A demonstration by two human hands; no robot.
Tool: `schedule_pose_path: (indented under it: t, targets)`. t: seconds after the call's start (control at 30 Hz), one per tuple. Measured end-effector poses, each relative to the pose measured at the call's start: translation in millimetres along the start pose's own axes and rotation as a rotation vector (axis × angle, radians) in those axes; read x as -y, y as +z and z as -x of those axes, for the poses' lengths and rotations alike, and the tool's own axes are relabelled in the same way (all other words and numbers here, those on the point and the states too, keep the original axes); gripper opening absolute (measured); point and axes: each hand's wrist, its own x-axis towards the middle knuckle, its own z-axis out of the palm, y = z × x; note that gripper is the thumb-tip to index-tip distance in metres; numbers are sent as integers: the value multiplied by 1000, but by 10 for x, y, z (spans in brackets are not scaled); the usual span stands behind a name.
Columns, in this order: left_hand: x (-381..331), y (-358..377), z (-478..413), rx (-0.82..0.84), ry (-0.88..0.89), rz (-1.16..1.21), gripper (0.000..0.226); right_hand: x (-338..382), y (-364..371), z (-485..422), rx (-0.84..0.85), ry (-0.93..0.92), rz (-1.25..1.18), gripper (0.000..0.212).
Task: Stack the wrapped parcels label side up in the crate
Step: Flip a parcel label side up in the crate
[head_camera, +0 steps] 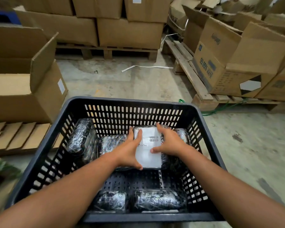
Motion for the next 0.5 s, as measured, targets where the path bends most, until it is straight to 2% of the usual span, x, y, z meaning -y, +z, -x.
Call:
schedule_pose_path:
  t: [0.07,0.2,0.27,0.37,0.5]
  targets:
    - [26,77,-58,-9,16,8,156,-20,61,-36,34,43,50,139]
    - [97,174,-131,5,59,-23,153,-21,107,-86,48,116,70,139]
    - [139,215,-177,16,44,-92,150,-12,148,-86,50,127,158,129]
    - [133,315,-259,41,23,-174,146,-5,261,-86,136,87,390,104]
    - [148,396,-305,84,-22,-257,146,-54,337,-79,221,50,453,89]
